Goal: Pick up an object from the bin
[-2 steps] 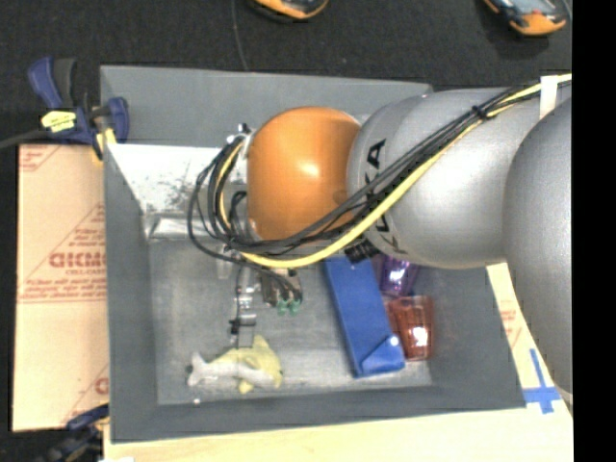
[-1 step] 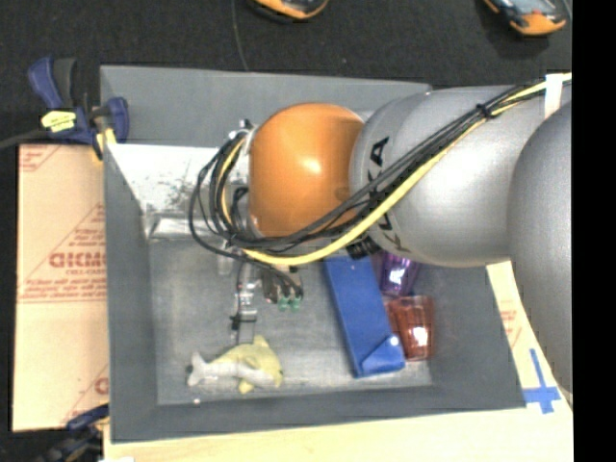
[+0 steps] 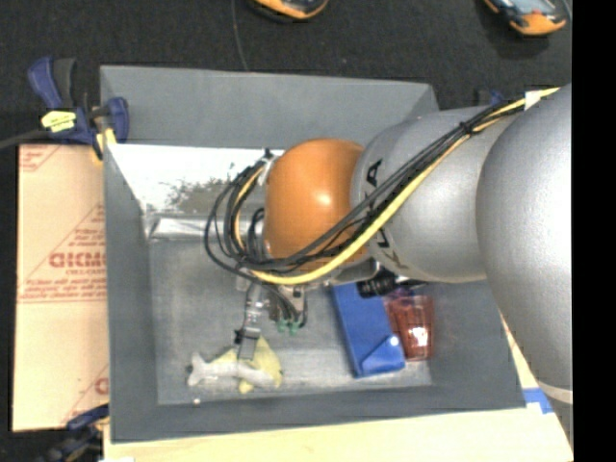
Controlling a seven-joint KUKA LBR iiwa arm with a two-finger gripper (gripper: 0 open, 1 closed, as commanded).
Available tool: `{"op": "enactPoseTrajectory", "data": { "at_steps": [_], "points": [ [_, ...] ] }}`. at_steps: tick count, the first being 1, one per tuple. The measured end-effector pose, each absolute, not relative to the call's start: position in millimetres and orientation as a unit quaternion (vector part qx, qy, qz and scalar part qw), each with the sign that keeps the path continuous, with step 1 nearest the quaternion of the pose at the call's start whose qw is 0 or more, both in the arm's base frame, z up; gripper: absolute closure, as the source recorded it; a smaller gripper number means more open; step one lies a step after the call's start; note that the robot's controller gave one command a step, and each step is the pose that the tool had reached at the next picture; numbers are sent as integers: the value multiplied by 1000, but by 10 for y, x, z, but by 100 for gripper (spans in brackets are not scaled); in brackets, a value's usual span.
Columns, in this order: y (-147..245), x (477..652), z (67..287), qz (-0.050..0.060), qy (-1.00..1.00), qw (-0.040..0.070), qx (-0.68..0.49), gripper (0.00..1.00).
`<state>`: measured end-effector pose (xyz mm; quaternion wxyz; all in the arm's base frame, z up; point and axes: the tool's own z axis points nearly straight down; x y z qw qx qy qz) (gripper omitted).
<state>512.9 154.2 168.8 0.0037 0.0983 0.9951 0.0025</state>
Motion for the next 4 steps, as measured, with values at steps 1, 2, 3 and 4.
{"op": "enactPoseTrajectory", "data": {
  "at_steps": [1,2,3,4],
  "points": [
    [1523,4990,1361,0,990,1,138,0],
    [1317,4907,1021,0,1000,1,4,0],
    [1087,4945,1257,2,994,1,110,0],
    [874,5034,884,1,1000,0,21,0]
  ]
}}
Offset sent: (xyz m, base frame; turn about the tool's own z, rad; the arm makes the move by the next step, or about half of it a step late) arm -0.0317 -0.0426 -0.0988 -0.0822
